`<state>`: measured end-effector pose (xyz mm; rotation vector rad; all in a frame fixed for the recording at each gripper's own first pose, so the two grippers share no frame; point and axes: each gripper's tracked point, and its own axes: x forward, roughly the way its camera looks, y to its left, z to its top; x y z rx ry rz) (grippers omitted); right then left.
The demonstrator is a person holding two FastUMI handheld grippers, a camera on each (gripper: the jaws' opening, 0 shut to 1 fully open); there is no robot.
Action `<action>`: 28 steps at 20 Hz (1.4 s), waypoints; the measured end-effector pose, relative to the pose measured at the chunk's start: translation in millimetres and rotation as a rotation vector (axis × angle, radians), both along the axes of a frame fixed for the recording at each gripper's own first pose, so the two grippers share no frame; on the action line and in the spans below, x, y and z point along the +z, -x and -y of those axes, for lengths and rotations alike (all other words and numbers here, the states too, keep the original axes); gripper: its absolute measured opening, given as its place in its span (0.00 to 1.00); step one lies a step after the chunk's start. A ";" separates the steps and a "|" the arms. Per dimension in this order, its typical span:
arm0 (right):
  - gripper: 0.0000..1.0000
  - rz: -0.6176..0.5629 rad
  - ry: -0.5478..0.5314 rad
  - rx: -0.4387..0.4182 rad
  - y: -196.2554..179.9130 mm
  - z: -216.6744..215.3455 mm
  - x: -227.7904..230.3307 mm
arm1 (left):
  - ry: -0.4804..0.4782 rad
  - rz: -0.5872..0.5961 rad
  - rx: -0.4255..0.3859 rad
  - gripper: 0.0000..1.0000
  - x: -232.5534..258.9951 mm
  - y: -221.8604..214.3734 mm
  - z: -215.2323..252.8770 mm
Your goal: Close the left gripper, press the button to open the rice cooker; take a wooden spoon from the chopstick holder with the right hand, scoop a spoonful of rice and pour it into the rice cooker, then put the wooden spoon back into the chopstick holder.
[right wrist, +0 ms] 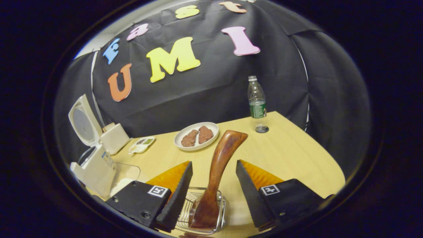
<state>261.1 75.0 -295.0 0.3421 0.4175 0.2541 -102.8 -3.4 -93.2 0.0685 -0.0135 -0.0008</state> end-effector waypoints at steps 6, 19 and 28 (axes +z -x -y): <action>0.42 -0.071 -0.018 -0.031 -0.8 -0.1 -12.1 | 0.028 -0.001 -0.001 0.95 -6.9 -0.7 -16.5; 0.11 0.227 0.191 -0.077 40.8 -10.9 106.7 | 0.024 -0.020 -0.020 0.95 -20.6 -1.4 -21.2; 0.10 0.479 0.278 -0.038 92.6 -115.2 170.8 | 0.028 -0.017 -0.017 0.95 -26.3 7.8 -31.3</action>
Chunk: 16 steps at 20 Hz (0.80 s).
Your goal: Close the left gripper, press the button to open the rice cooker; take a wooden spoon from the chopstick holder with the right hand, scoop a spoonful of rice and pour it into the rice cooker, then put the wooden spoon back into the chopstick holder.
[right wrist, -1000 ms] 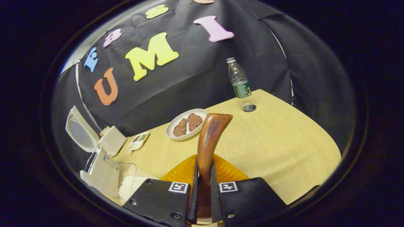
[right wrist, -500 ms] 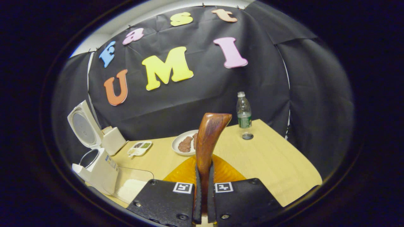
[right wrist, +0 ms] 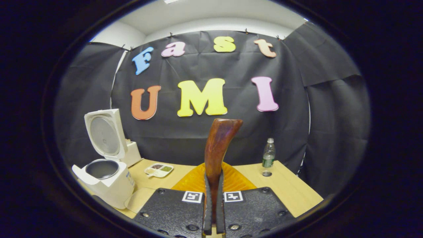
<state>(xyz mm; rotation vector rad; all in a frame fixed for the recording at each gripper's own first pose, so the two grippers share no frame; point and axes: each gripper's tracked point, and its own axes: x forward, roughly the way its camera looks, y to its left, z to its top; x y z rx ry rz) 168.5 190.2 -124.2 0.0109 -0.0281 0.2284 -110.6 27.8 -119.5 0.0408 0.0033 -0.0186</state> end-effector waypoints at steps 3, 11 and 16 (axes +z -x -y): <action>0.10 0.027 0.042 0.037 7.7 -47.7 -13.2 | 0.015 -0.003 0.012 0.95 -1.5 1.5 -7.1; 0.10 -0.079 0.075 0.085 14.1 -141.3 -109.9 | 0.014 -0.018 0.028 0.95 -9.6 0.4 -21.8; 0.10 -0.206 0.042 0.078 8.3 -153.7 -154.3 | 0.032 -0.029 0.031 0.95 -15.2 -2.5 -26.8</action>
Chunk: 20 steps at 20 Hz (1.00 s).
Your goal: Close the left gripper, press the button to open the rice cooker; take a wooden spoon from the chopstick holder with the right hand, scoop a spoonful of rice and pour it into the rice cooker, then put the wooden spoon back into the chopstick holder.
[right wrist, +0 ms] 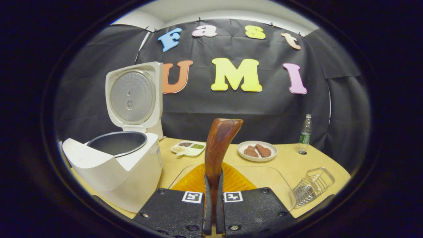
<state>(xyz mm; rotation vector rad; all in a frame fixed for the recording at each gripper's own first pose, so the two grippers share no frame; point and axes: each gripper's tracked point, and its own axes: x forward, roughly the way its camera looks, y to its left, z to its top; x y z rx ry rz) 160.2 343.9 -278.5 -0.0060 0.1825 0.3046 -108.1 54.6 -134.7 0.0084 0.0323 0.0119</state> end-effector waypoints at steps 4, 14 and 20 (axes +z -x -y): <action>0.11 -0.083 -0.052 0.047 1.1 -4.5 -3.8 | 0.008 -0.005 0.000 0.96 -3.4 -1.9 -0.9; 0.10 -0.344 -0.397 0.272 -5.3 -15.5 -15.0 | -0.002 -0.020 -0.029 0.95 -9.5 -3.2 8.3; 0.10 -0.369 -0.569 0.264 -11.5 3.6 9.0 | 0.004 -0.035 -0.007 0.95 -13.0 -5.1 0.0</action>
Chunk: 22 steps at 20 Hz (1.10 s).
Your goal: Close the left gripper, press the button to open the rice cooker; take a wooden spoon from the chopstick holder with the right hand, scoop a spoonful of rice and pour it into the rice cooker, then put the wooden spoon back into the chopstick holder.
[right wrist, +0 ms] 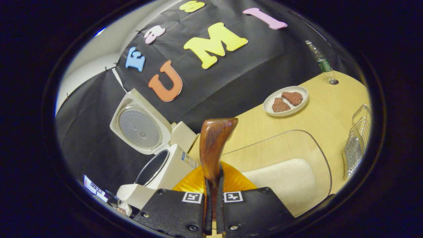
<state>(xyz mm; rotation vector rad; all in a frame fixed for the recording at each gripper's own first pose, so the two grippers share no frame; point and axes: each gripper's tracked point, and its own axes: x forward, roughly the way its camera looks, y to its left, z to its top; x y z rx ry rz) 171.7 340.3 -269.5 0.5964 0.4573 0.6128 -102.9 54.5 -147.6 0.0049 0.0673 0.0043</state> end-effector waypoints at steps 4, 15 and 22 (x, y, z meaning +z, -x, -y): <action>0.10 -0.044 -0.103 -0.049 -11.4 23.2 11.5 | -0.001 -0.010 -0.001 0.95 -4.7 -1.1 -0.4; 0.10 -0.207 -0.544 -0.108 -22.5 73.8 49.7 | -0.003 -0.010 0.012 0.96 0.5 7.4 -4.7; 0.09 -0.200 -0.778 -0.070 -1.0 92.3 140.9 | 0.010 0.029 -0.021 0.96 15.6 15.5 1.0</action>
